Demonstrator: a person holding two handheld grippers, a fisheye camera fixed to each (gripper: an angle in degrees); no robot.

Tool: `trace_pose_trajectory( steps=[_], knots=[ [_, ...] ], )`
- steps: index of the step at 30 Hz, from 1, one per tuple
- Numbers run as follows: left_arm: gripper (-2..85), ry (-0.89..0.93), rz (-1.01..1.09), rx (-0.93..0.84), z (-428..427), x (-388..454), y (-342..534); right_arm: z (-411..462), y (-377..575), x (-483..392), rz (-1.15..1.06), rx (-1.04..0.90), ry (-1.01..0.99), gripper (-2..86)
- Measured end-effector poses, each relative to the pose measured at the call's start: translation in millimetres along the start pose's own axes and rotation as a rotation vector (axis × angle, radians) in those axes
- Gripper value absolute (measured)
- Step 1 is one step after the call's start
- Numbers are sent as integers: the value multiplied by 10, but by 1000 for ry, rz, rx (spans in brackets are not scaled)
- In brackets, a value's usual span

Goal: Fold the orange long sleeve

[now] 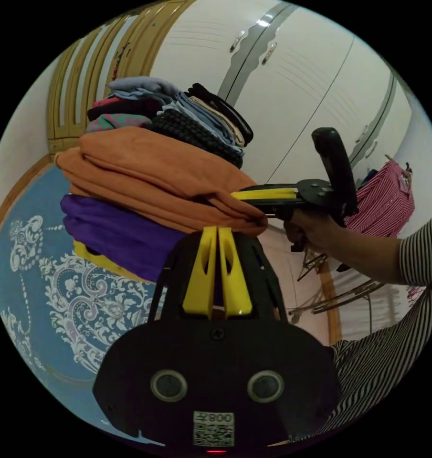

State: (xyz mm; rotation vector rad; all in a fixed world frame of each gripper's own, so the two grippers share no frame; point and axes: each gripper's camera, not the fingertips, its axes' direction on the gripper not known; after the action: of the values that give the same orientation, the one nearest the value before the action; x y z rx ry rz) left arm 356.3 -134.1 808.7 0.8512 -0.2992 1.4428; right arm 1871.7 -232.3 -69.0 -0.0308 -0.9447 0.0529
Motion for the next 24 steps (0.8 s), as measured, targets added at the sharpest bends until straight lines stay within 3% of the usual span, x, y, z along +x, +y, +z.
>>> trace_pose_trajectory(
  steps=[6, 14, 24],
  knots=[
    [3, 146, -54, -65, 215, -384, 166, 106, -431, 298, 92, -109, -64, 2],
    [1, 236, -48, -364, 298, -613, -156, 81, -1096, 821, 228, -226, -150, 3],
    [1, 228, -228, -369, -108, -1214, -255, -13, -2058, 1718, 331, -422, -379, 2]
  ],
)
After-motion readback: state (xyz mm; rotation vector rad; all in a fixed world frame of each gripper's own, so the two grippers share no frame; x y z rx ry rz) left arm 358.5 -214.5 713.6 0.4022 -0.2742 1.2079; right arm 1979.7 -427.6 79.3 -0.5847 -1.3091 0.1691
